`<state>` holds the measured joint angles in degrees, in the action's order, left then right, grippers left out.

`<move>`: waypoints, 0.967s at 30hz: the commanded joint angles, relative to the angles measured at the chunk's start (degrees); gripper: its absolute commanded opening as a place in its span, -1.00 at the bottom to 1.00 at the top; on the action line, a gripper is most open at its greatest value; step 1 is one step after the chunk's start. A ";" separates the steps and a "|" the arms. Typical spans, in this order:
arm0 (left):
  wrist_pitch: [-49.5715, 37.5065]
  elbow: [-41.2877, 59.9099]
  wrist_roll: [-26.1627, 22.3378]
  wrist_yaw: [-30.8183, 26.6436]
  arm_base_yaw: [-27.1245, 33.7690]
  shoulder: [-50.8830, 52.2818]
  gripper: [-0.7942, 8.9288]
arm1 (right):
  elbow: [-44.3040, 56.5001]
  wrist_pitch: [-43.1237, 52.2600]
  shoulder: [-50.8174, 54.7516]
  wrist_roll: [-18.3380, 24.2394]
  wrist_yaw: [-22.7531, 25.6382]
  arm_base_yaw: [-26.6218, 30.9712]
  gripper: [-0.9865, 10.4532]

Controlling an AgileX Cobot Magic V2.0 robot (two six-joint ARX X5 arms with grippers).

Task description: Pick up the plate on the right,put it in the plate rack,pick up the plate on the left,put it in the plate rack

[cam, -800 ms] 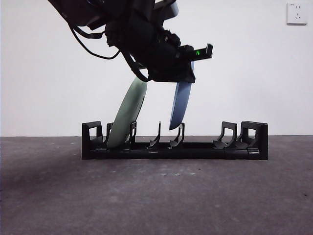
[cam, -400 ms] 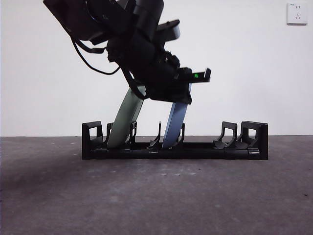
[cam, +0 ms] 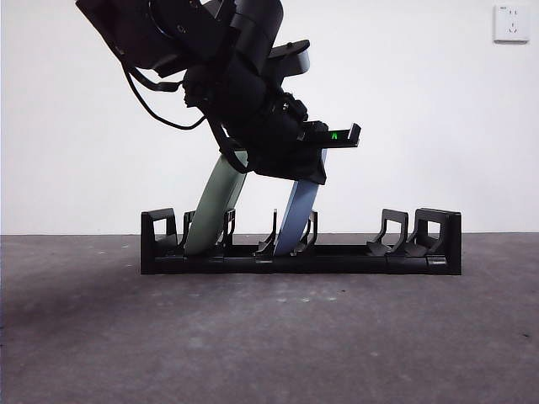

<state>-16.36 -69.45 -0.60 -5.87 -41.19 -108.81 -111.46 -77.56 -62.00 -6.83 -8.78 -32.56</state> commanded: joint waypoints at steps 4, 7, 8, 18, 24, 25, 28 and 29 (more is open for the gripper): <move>1.70 0.61 0.42 1.95 0.11 -0.44 -0.43 | 0.22 -1.44 0.13 0.48 0.28 -0.04 -0.39; 1.75 0.61 0.44 2.54 -0.11 -0.42 -0.43 | 0.22 -1.44 0.13 0.48 0.31 -0.04 -0.39; 1.75 0.61 0.44 2.75 -0.17 -0.39 -0.43 | 0.22 -1.44 0.13 0.46 0.31 -0.04 -0.39; 2.14 0.61 0.42 3.10 -1.86 2.93 -0.43 | 0.22 -1.44 0.13 0.85 0.68 -0.04 -0.39; 4.52 0.61 0.33 3.04 -3.08 9.49 -0.43 | 0.22 -1.42 0.13 1.09 0.83 -0.04 -0.39; 5.33 0.61 0.33 3.08 -3.21 10.78 -0.43 | 0.22 -1.44 0.11 1.18 0.85 -0.04 -0.39; 9.51 0.61 0.33 3.08 -3.54 15.15 -0.43 | 0.22 -1.42 -0.02 1.51 0.85 -0.04 -0.39; 11.41 0.61 0.33 3.13 -3.56 16.72 -0.43 | 0.22 -1.42 -0.04 1.53 0.85 -0.04 -0.39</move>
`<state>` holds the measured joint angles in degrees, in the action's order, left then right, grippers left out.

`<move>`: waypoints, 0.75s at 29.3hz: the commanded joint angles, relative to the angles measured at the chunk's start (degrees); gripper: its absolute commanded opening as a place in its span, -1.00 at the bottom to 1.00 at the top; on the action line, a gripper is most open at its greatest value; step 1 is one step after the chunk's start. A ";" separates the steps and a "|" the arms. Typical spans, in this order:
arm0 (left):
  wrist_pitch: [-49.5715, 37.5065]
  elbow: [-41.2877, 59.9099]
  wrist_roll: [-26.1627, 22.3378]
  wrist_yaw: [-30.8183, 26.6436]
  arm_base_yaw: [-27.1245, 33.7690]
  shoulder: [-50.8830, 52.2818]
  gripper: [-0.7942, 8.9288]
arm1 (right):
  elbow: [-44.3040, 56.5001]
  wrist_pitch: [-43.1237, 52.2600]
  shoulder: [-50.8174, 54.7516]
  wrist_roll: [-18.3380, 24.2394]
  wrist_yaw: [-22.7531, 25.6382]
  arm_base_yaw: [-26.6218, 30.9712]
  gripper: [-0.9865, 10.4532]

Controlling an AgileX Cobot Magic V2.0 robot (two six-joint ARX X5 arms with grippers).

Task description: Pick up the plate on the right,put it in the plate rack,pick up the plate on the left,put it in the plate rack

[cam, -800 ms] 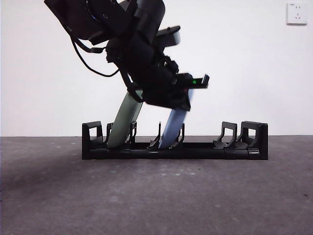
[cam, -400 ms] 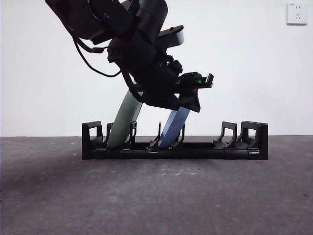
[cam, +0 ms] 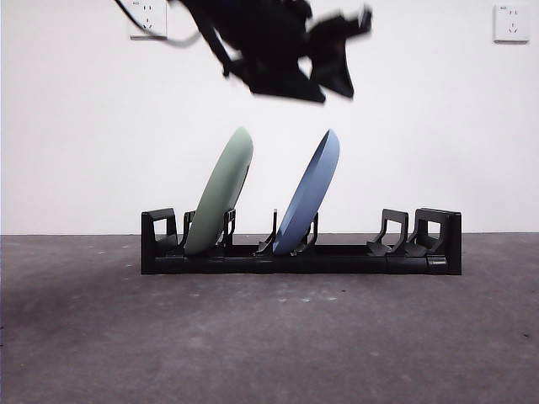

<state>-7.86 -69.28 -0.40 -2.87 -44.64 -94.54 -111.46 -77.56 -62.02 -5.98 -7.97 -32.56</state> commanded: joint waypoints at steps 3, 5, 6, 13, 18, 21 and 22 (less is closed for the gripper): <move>9.70 0.44 0.13 0.33 -0.35 7.48 -0.43 | 0.39 -1.42 -0.07 1.29 0.02 -0.04 -0.39; 14.88 0.44 -0.13 0.31 -0.44 11.21 -0.43 | 0.90 -1.44 -0.07 1.44 0.02 -0.04 -0.39; 17.68 0.44 -0.28 0.33 -0.44 13.22 -0.43 | 1.31 -1.44 -0.04 1.75 0.02 -0.04 -0.39; 33.81 0.44 -0.28 0.31 -0.42 27.93 -0.44 | 8.92 -1.44 0.87 3.26 0.00 -0.04 -0.39; 43.36 0.44 -0.24 0.33 -0.44 39.95 -0.45 | 20.55 -1.42 1.57 4.09 -0.20 -0.07 -0.39; 48.59 0.44 -0.02 0.33 -0.44 44.59 -0.46 | 25.62 -1.20 1.55 4.81 -0.20 -0.07 -0.63; 49.94 0.44 -0.02 0.33 -0.42 45.53 -0.46 | 26.80 -0.52 1.55 4.94 -0.22 -0.07 -0.74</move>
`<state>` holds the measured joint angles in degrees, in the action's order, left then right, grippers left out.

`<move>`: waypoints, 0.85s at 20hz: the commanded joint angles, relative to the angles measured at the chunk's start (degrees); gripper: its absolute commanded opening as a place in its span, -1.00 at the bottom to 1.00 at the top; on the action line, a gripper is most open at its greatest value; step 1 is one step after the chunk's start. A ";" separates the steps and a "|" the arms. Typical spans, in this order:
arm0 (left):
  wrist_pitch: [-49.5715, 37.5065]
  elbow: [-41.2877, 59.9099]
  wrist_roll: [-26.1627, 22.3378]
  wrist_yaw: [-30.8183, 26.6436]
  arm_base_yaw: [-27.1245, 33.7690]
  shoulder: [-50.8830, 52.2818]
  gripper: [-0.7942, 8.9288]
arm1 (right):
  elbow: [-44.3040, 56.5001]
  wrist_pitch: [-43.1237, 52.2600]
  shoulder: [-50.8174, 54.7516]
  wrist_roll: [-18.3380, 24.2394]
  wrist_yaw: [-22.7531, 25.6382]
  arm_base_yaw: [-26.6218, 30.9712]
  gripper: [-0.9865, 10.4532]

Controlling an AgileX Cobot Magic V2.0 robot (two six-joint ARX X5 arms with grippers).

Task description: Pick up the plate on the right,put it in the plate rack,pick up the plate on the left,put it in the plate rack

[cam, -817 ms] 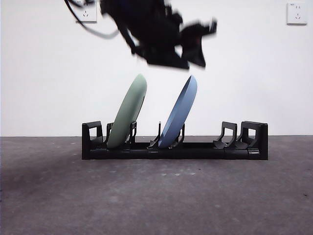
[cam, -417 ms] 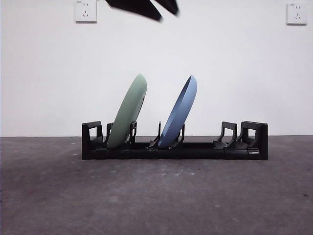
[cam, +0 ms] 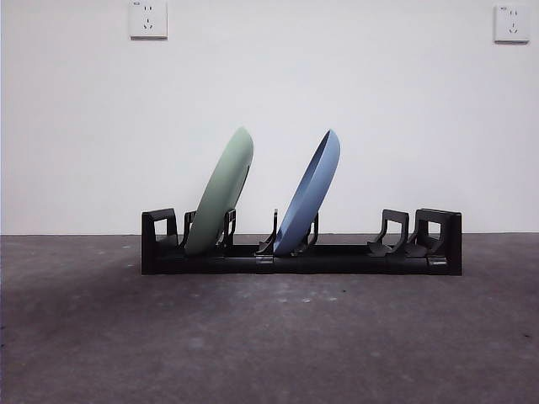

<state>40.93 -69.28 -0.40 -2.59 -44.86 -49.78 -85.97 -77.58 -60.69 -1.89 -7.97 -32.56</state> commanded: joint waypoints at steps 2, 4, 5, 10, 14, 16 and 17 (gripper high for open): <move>2.84 0.44 -0.04 0.04 -0.22 1.60 -0.69 | 2.47 0.63 0.22 1.14 -0.72 -0.07 -0.80; 3.74 0.44 -0.09 0.26 -0.22 1.75 -0.85 | 2.86 1.31 0.22 1.55 -1.77 -0.07 -0.85; 3.96 0.44 -0.09 0.76 -0.22 1.70 -0.85 | 2.89 1.31 0.22 1.57 -2.12 -0.07 -0.85; 4.00 0.44 -0.07 2.19 -0.20 1.51 -0.85 | 2.91 1.20 0.22 0.70 -2.51 -0.04 -0.85; 4.07 0.44 -0.07 2.16 -0.20 1.51 -0.84 | 2.91 1.29 0.09 -2.99 -1.99 -0.04 -0.82; 4.04 0.44 -0.04 2.16 -0.20 1.49 -0.84 | 2.91 1.29 0.09 -3.02 -0.09 -0.04 -0.82; 4.07 0.44 -0.07 2.19 -0.20 1.36 -0.84 | 2.91 1.29 0.09 -2.99 1.07 -0.04 -0.82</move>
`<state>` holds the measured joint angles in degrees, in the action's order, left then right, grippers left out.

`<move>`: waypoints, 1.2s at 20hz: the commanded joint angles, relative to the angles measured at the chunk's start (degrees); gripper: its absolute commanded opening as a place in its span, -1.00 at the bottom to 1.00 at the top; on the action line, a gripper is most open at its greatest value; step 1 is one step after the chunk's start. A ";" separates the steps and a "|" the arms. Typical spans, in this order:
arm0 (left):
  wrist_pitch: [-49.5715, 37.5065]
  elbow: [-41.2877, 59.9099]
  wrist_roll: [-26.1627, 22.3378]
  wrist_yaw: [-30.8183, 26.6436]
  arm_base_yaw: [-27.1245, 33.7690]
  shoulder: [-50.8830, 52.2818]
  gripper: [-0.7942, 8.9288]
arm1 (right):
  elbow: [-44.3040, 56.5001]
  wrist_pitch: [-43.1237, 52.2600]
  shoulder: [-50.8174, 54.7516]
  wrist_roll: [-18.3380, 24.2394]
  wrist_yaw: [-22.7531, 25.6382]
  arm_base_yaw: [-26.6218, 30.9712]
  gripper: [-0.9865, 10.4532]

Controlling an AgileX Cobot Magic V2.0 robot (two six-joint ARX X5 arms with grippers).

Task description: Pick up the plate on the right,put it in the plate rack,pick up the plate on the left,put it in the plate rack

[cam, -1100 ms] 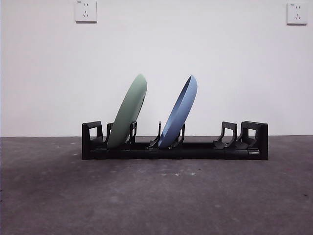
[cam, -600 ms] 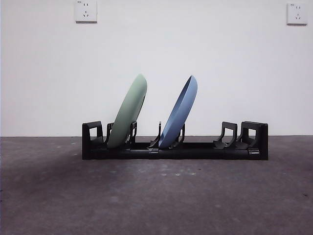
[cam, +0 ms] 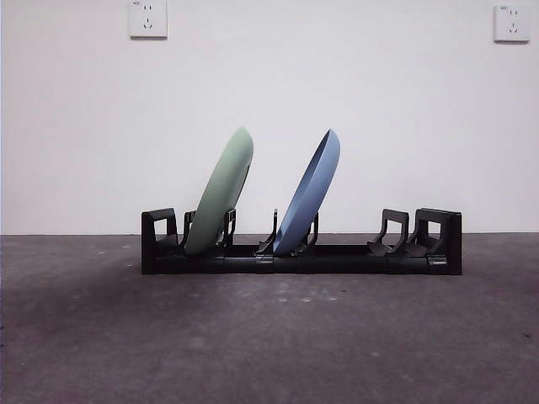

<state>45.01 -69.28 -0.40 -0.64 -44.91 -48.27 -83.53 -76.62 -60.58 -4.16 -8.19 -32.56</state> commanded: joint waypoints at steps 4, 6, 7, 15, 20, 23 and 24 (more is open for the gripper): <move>0.81 0.44 -0.04 0.24 -0.15 -0.28 -0.84 | 0.46 0.31 -0.02 -0.74 5.35 -0.04 -0.82; -0.31 0.42 -2.64 -0.85 -0.11 -0.52 -0.84 | 0.46 0.33 -0.02 -0.74 6.86 -0.04 -0.82; -0.37 0.42 -3.17 -1.57 -0.07 -0.55 -0.84 | 0.46 0.33 -0.02 -0.74 7.52 -0.04 -0.82; -6.69 0.44 -10.58 -9.88 9.88 2.10 -0.84 | 0.46 0.31 -0.02 -0.74 8.68 -0.04 -0.82; -12.55 2.71 -20.26 8.74 29.62 10.21 -0.84 | 0.46 0.33 -0.02 -0.74 8.68 -0.04 -0.82; -18.05 10.27 -23.87 8.55 37.73 17.49 -0.84 | 0.46 0.31 -0.02 -0.74 8.68 -0.04 -0.82; -20.52 13.73 -23.85 8.55 39.45 20.02 -0.84 | 0.46 0.33 -0.02 -0.74 8.68 -0.04 -0.82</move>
<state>24.34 -56.75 -22.65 7.70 -5.67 -28.45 -83.53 -76.62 -60.58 -4.54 0.23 -32.56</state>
